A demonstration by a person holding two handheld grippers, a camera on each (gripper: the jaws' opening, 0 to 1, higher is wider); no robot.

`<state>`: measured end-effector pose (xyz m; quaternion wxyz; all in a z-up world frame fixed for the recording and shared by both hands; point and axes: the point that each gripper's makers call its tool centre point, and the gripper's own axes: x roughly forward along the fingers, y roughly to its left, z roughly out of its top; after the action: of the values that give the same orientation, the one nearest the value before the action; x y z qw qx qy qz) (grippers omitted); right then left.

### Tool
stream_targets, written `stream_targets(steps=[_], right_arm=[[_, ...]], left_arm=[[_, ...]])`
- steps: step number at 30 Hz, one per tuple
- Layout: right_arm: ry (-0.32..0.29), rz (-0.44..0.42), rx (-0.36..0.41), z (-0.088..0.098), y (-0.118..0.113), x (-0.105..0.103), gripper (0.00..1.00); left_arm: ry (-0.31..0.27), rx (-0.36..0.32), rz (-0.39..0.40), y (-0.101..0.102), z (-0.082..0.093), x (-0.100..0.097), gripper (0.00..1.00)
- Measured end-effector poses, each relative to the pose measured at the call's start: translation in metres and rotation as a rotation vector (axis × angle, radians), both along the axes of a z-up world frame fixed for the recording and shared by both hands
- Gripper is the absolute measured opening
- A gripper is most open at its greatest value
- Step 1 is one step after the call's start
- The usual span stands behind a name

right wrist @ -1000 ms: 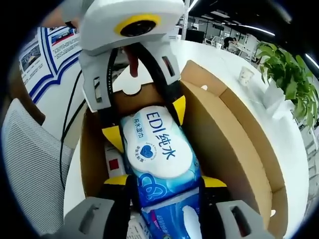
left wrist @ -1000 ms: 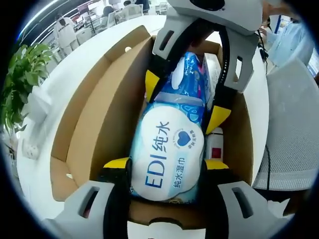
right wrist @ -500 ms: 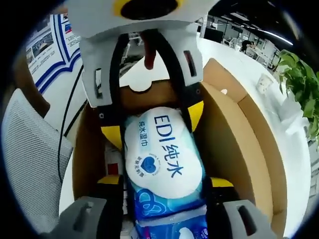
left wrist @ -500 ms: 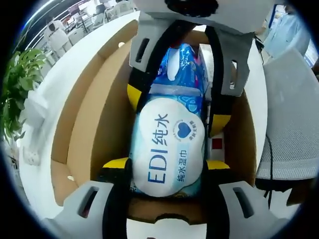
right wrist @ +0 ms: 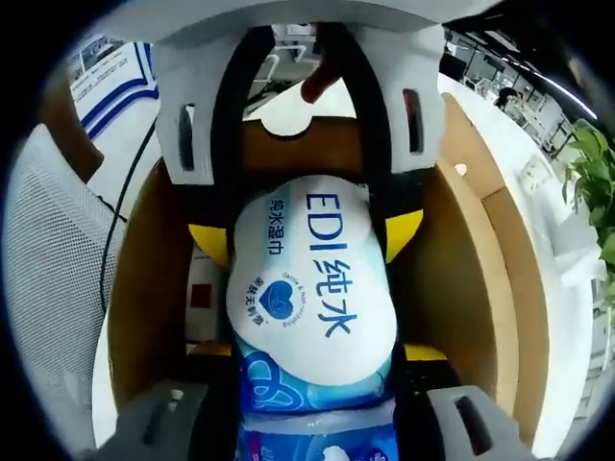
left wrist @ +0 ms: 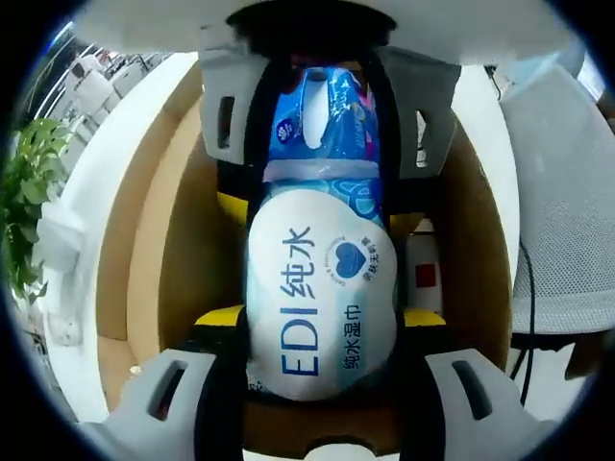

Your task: Operate the shoe box by opening the lid, removing the specified soft item, and placing it in the target area until the item is outside and the box remains undamaged.

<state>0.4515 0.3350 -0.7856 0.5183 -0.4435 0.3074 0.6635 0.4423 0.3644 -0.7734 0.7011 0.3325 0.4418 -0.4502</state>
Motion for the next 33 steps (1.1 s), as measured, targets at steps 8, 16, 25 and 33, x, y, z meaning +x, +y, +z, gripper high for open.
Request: stream_targets(steps=[8, 16, 25, 33], right_arm=[[0.004, 0.023, 0.011, -0.002, 0.001, -0.002, 0.62], [0.017, 0.022, 0.027, -0.006, 0.003, -0.002, 0.62], [0.046, 0.009, 0.065, 0.002, 0.003, -0.006, 0.54], [0.084, 0.011, 0.075, 0.017, -0.002, -0.016, 0.52]], left_arm=[[-0.001, -0.021, -0.057, -0.006, -0.003, 0.0, 0.62], [0.01, -0.038, -0.092, -0.009, -0.006, 0.002, 0.62], [0.036, -0.06, -0.158, -0.012, 0.001, -0.003, 0.59], [0.066, -0.078, -0.176, -0.017, 0.013, -0.013, 0.58]])
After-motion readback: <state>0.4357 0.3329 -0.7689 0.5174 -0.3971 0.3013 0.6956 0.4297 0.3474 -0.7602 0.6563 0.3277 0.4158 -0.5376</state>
